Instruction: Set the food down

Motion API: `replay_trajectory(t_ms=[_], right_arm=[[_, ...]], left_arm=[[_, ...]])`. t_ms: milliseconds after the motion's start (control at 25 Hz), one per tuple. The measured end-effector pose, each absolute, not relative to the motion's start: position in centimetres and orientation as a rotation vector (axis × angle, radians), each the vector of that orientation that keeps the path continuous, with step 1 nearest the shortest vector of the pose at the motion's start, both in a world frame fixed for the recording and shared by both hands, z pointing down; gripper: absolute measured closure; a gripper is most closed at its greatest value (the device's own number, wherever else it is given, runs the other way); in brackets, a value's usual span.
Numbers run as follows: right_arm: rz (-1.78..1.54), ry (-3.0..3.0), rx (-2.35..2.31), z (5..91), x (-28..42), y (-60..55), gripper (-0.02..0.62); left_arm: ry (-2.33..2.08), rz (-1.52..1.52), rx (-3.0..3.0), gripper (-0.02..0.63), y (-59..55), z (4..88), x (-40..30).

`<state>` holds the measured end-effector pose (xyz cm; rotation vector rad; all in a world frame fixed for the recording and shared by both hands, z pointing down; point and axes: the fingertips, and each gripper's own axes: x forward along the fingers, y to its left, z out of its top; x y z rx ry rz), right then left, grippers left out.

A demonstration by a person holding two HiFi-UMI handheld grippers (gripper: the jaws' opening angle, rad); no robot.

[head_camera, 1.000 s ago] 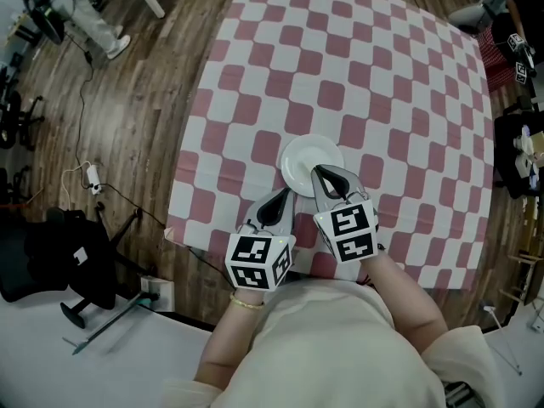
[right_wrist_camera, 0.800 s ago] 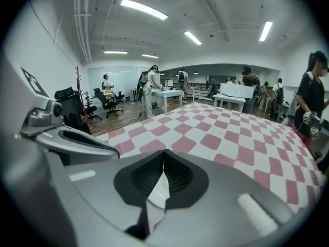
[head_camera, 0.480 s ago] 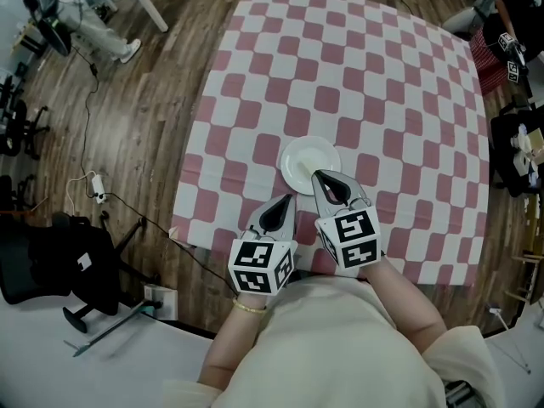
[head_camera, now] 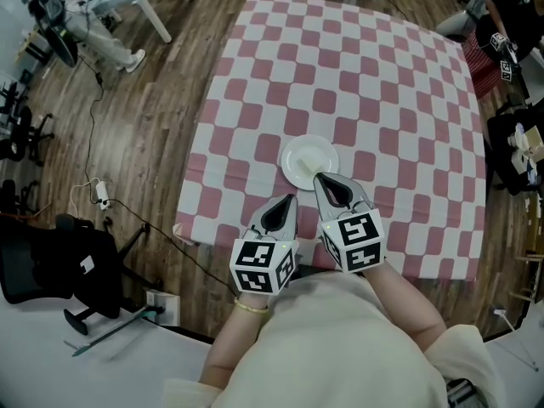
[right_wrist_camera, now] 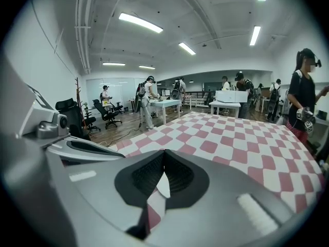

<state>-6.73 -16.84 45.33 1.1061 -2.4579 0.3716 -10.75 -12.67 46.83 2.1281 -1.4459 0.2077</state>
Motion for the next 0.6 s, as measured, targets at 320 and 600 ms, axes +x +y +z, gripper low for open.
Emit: replay_trajectory(t_ms=[320,600], right_arm=[[0.353,-2.479,1.118,44.2,-6.3,-14.4,0.598],[0.338,-2.510,1.133,42.8,-5.9,-12.6,0.598]], left_arm=[[-1.447,0.223,2.156,0.606,-10.8,46.3,-10.4],[-1.447,0.220,2.185,0.606,-9.3,45.5,-10.1]])
